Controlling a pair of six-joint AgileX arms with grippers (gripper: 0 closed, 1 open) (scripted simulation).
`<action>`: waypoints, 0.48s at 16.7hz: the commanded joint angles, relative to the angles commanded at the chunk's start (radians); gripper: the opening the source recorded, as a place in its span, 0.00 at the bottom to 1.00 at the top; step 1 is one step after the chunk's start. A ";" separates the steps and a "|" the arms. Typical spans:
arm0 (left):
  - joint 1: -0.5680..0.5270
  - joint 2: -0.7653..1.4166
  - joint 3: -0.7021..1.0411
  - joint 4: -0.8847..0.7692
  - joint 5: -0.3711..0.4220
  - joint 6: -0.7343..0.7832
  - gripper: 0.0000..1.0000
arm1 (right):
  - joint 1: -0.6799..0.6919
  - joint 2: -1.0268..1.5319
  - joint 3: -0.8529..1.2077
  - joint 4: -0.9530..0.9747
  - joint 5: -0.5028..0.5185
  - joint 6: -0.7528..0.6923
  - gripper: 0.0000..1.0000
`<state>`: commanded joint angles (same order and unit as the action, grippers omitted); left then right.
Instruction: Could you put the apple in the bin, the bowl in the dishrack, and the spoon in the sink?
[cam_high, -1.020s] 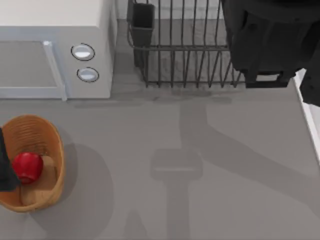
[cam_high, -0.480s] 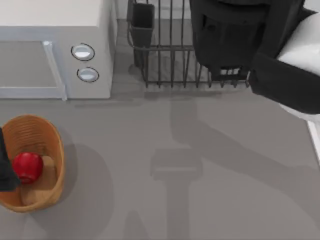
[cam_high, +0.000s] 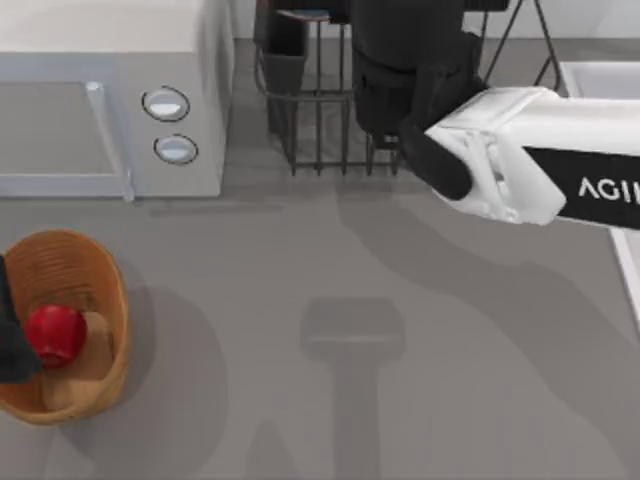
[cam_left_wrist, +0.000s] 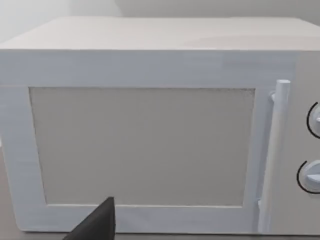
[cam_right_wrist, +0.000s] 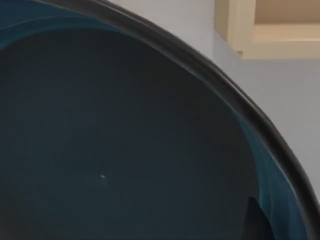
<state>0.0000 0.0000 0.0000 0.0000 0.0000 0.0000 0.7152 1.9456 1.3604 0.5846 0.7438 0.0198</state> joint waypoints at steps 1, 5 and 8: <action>0.000 0.000 0.000 0.000 0.000 0.000 1.00 | -0.029 0.036 -0.010 0.044 -0.028 -0.001 0.00; 0.000 0.000 0.000 0.000 0.000 0.000 1.00 | -0.083 0.099 -0.027 0.116 -0.079 -0.002 0.00; 0.000 0.000 0.000 0.000 0.000 0.000 1.00 | -0.083 0.099 -0.027 0.116 -0.079 -0.002 0.00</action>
<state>0.0000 0.0000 0.0000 0.0000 0.0000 0.0000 0.6320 2.0445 1.3330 0.7008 0.6652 0.0178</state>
